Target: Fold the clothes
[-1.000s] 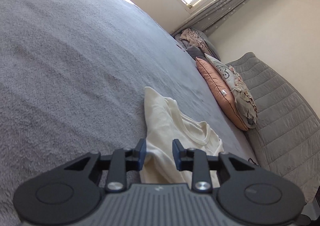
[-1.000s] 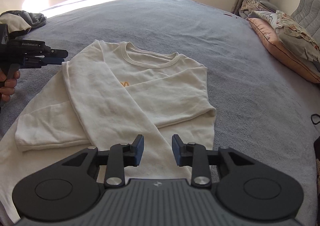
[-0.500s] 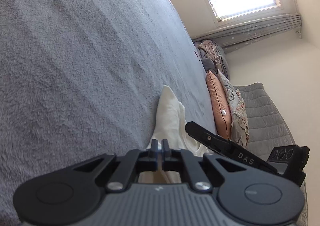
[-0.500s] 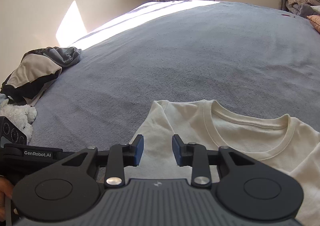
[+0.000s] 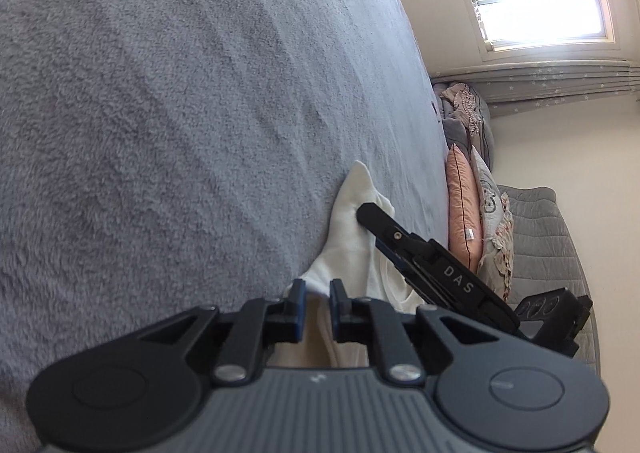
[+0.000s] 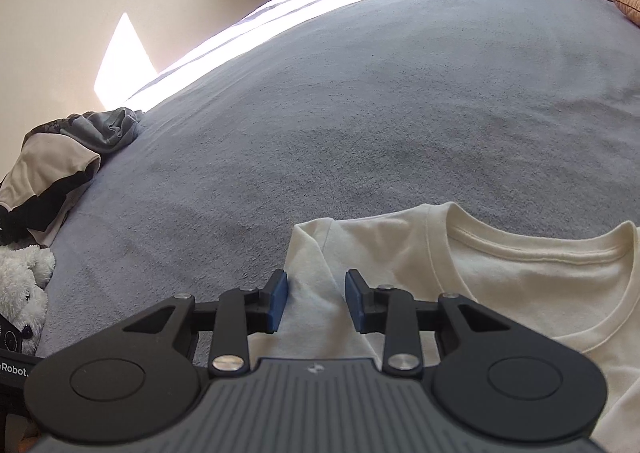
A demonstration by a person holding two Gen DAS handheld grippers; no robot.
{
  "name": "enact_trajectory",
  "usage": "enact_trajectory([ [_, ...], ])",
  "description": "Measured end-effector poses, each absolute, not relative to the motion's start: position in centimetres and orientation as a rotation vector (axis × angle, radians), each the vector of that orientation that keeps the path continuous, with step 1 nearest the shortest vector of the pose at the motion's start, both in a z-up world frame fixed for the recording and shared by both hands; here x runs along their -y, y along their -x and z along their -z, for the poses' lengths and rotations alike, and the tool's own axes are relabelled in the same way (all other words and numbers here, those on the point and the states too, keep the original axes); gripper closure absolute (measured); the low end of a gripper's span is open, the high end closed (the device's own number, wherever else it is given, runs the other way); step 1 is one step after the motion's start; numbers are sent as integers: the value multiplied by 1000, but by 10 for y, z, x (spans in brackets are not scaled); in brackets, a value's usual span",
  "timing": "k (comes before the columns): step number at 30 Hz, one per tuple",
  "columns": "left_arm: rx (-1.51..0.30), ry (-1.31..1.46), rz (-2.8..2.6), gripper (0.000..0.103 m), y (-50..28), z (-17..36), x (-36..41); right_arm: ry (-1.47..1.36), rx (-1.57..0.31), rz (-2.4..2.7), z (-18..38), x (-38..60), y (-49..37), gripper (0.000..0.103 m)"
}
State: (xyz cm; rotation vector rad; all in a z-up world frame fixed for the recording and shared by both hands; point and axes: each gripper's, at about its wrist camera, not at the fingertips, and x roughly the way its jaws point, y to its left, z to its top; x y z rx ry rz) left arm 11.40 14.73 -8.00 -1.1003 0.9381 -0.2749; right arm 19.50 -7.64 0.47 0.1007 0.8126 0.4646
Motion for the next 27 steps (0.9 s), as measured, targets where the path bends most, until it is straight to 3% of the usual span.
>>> enact_trajectory([
  [6,-923,1206,312,89,-113,92,-153,-87,-782,-452,-4,73,-195,72],
  [7,-910,1236,326,89,-112,95,-153,-85,-777,-450,-4,72,-194,91],
  [8,-896,1238,336,102,-111,96,-154,-82,-772,-448,-3,71,-194,97],
  [18,-944,853,275,103,-104,71,-127,-60,-760,-332,8,68,-197,98],
  [22,-888,709,238,103,-110,50,-124,-40,-728,-340,-5,66,-182,85],
  [27,-827,587,197,101,-111,29,-125,28,-668,-401,-20,65,-144,85],
])
